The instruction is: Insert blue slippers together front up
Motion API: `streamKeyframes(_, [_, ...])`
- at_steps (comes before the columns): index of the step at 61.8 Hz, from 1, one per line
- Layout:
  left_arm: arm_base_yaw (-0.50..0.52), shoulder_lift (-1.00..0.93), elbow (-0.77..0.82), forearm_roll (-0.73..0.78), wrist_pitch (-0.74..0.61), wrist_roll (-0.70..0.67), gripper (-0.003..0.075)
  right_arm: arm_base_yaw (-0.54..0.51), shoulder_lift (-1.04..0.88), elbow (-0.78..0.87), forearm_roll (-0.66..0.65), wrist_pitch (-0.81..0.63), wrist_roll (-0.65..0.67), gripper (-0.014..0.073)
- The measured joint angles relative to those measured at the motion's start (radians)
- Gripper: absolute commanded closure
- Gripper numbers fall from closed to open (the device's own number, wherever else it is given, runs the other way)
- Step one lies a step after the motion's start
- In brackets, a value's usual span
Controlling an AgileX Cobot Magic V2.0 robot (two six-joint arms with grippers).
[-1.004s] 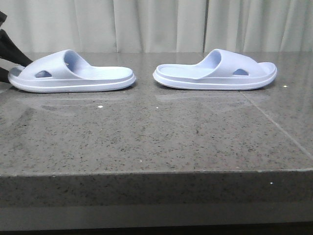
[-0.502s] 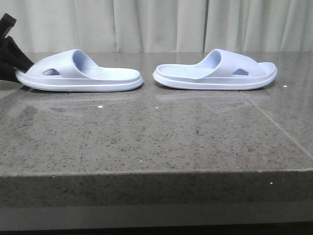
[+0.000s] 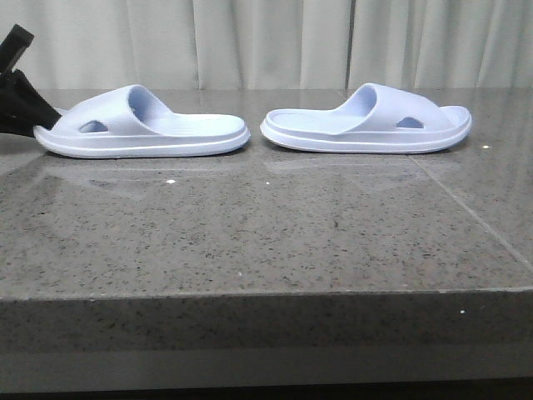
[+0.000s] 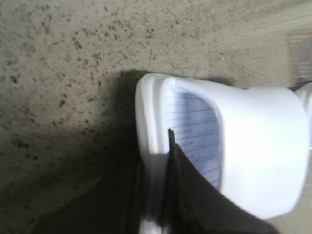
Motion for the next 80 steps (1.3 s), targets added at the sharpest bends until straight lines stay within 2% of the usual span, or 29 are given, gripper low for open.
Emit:
streamKeyframes(10, [0.016,0.006,0.007,-0.082,0.046,0.004,0.0741,0.0,0.0,0.0,0.0,0.0,0.0,0.0071])
streamKeyframes(34, [0.016,-0.045,0.016,-0.072,0.048,-0.08,0.0741,0.0,0.0,0.0,0.0,0.0,0.0,0.0071])
streamKeyframes(53, [0.016,-0.093,0.016,-0.061,0.059,-0.114,0.0741,0.0,0.0,0.0,0.0,-0.056,0.0,0.0071])
streamKeyframes(80, [0.018,-0.093,0.016,-0.135,0.059,-0.124,0.0741,0.0,0.0,0.0,0.0,-0.049,0.0,0.0071])
